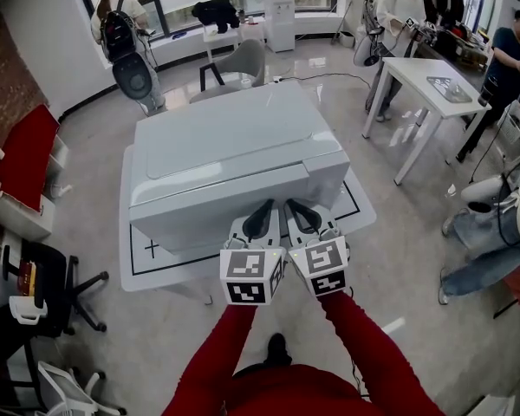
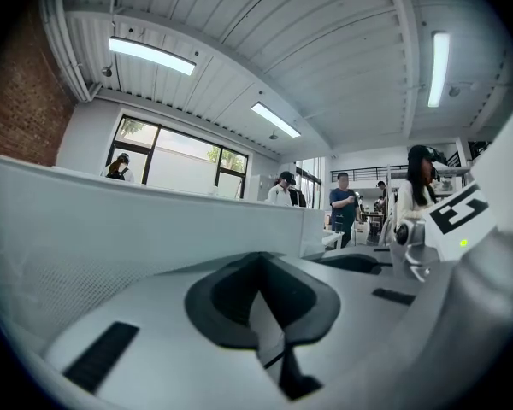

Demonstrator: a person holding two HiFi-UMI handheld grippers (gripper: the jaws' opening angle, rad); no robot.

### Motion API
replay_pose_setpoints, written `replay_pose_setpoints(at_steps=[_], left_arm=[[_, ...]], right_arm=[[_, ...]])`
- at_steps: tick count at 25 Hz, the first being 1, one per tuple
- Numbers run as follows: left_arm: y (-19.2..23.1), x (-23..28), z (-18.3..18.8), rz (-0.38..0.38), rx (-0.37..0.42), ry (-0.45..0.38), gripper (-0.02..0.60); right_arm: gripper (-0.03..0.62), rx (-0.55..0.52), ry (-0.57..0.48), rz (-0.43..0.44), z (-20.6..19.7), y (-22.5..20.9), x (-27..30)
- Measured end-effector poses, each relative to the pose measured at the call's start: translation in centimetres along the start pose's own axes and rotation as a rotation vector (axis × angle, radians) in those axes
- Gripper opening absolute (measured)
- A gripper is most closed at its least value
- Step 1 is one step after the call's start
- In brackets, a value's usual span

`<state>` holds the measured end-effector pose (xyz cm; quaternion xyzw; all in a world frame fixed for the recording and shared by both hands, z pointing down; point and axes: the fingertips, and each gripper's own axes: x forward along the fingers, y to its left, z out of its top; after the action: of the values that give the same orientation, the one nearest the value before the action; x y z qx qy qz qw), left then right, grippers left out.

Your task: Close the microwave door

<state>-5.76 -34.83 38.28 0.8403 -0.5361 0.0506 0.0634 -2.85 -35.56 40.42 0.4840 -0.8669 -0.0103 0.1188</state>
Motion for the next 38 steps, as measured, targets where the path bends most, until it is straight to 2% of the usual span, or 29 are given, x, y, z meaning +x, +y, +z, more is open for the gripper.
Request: replay_pose_setpoints(at_steps=[9,14,18,21,28,33,38], left_arm=[[0.1,1.0,-0.6,-0.021,-0.033,0.029,0.009],[0.0,1.4,-0.9,-0.013,-0.026,0.029,0.009],[0.8,1.5,-1.9,0.015,-0.003,0.06,0.009],[1.0,0.9,-2.2,0.013,-0.025,0.046,0.009],[-0.7,-1.6,-2.3,-0.063,-0.009,0.003,0.009],[-2.4,-4.3,-2.5,-0.114,-0.003,0.001,0.009],[-3.2,-6.4,-3.8,-0.127,0.007,0.029,0.009]], right_arm=[[0.014,0.019,-0.004,0.003,0.3,-0.4,0.7],[0.014,0.01,0.001,0.01,0.2,-0.6,0.8],[0.014,0.02,-0.003,0.027,0.0,-0.1,1.3],[0.014,0.036,-0.033,0.048,0.5,0.3,0.1],[0.015,0.164,-0.083,0.055,0.3,-1.5,-5.5],[0.014,0.282,-0.108,0.06,-0.1,-2.2,-10.1],[0.015,0.333,-0.11,0.068,-0.9,-1.7,-13.3]])
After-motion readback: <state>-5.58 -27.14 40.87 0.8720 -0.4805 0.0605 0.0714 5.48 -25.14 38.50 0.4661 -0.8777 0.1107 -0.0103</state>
